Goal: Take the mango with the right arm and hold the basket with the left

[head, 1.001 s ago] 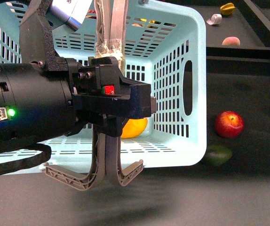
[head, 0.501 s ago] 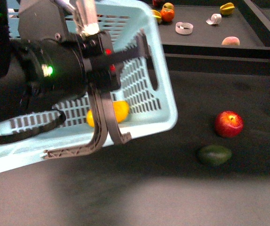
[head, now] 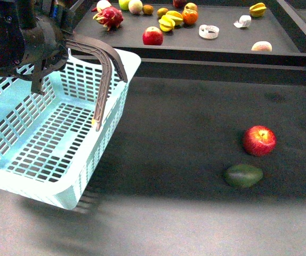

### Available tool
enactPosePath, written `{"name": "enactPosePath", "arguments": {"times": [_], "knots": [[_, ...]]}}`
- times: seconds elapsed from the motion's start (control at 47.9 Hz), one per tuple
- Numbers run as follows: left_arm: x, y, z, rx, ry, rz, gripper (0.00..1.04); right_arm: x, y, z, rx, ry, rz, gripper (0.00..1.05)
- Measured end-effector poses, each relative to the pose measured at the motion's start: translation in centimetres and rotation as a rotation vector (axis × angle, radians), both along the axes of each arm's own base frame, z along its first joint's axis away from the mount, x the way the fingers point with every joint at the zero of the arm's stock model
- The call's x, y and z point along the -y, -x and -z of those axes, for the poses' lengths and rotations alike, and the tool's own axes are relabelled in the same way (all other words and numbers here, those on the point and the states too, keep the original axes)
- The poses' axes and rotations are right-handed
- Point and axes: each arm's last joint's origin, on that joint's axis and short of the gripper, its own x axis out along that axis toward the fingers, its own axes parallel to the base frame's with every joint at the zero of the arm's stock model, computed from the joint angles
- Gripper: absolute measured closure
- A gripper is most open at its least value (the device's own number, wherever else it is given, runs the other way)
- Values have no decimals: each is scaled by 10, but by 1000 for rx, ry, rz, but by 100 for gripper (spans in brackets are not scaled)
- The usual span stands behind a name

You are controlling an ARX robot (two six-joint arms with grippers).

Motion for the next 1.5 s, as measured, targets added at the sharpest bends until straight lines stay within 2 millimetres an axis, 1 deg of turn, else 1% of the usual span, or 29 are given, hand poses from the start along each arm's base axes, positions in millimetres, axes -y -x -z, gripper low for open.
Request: {"name": "enactPosePath", "arguments": {"times": [0.063, 0.167, 0.188, 0.209, 0.271, 0.292, 0.334, 0.355, 0.376, 0.438, 0.459, 0.522, 0.563, 0.584, 0.647, 0.772, 0.897, 1.022, 1.127, 1.148, 1.189, 1.231, 1.273, 1.335, 1.356, 1.398, 1.44, 1.461, 1.502], "knots": [[-8, -5, 11, -16, 47, -51, 87, 0, 0, 0, 0, 0, 0, 8], [-15, -6, 28, -62, 95, -94, 87, 0, 0, 0, 0, 0, 0, 8], [-16, -6, 29, -63, 102, -100, 85, 0, 0, 0, 0, 0, 0, 8], [-16, -6, 29, -62, 103, -104, 79, 0, 0, 0, 0, 0, 0, 8], [-16, -6, 28, -59, 104, -104, 69, 0, 0, 0, 0, 0, 0, 8], [-16, -5, 28, -62, 103, -103, 63, 0, 0, 0, 0, 0, 0, 8], [-17, -1, 27, -66, 98, -101, 55, 0, 0, 0, 0, 0, 0, 8], [-17, 4, 24, -76, 87, -97, 49, 0, 0, 0, 0, 0, 0, 8], [-17, 7, 22, -80, 81, -96, 46, 0, 0, 0, 0, 0, 0, 8], [-20, 27, 8, -91, 23, -98, 30, 0, 0, 0, 0, 0, 0, 8], [-22, 32, 4, -92, 12, -96, 26, 0, 0, 0, 0, 0, 0, 8], [-27, 58, -13, -76, -24, -82, 11, 0, 0, 0, 0, 0, 0, 8], [-31, 70, -18, -74, -38, -78, 5, 0, 0, 0, 0, 0, 0, 8], [-33, 77, -21, -72, -45, -76, 4, 0, 0, 0, 0, 0, 0, 8], [-42, 98, -27, -76, -69, -76, 7, 0, 0, 0, 0, 0, 0, 8], [-59, 140, -36, -108, -140, -74, 6, 0, 0, 0, 0, 0, 0, 8], [-71, 170, -50, -71, -227, -84, 6, 0, 0, 0, 0, 0, 0, 8], [-76, 178, -60, -58, -312, -98, 6, 0, 0, 0, 0, 0, 0, 8], [-76, 178, -59, -67, -344, -81, 6, 0, 0, 0, 0, 0, 0, 8], [-77, 178, -57, -63, -372, -45, 8, 0, 0, 0, 0, 0, 0, 8], [-81, 182, -52, 55, -503, 108, 18, 0, 0, 0, 0, 0, 0, 8], [-82, 192, -48, 156, -716, 215, 30, 0, 0, 0, 0, 0, 0, 8], [-82, 197, -50, 194, -847, 241, 37, 0, 0, 0, 0, 0, 0, 8], [-81, 203, -51, 217, -985, 256, 47, 0, 0, 0, -1, 0, 0, 8], [-82, 206, -51, 228, -1021, 252, 51, 0, 0, 0, -1, 0, 0, 8], [-82, 213, -45, 209, -1088, 264, 62, 0, 0, 0, 0, 0, 0, 8], [-82, 220, -40, 185, -1125, 279, 73, 0, 0, 0, 0, 0, 0, 8], [-82, 222, -40, 184, -1132, 281, 76, 0, 0, 0, -1, 0, 0, 8], [-82, 227, -41, 185, -1148, 283, 87, 0, 0, 0, 0, 0, 0, 8]]}}
